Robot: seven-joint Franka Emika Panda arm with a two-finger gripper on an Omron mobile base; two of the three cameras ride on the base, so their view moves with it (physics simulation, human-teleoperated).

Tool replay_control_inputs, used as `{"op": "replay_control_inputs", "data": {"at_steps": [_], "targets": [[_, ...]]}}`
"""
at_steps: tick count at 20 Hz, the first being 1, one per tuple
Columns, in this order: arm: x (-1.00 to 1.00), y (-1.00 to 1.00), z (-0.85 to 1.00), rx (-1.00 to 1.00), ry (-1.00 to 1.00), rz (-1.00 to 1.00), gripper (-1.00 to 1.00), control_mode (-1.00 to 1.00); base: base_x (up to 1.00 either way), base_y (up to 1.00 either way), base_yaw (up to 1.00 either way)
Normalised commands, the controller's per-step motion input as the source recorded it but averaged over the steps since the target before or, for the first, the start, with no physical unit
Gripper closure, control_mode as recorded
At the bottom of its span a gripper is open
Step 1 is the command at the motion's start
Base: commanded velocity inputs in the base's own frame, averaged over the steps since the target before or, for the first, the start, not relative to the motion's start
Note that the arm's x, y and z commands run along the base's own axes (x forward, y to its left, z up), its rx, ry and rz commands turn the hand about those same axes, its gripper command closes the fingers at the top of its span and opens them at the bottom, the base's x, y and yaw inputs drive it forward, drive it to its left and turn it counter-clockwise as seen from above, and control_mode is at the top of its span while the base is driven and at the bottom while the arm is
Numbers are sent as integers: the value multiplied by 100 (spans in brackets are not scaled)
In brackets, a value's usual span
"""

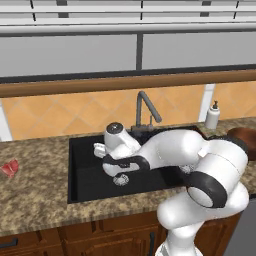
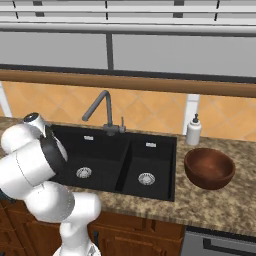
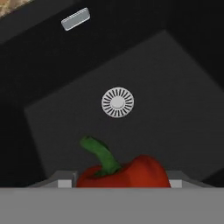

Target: Pick the bell pepper from the sink and place it in the bowl. Then pick the bowl and place it in the microwave. Then close the microwave door and press the start button.

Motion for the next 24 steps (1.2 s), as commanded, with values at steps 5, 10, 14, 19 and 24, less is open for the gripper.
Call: {"op": "replay_control_inputs", "data": {"at_steps": [5,10,14,19,24], "targets": [[-49,-86,50,0,0,0,100,-100,0,0,0],[-49,-89,48,-1,0,-3,100,-100,0,0,0],[-31,-88,54,-3,0,-11,100,-100,0,0,0],[-16,-100,37,-4,7,-9,100,-100,0,0,0],[-1,-100,21,-1,14,-5,100,-100,0,0,0]]}}
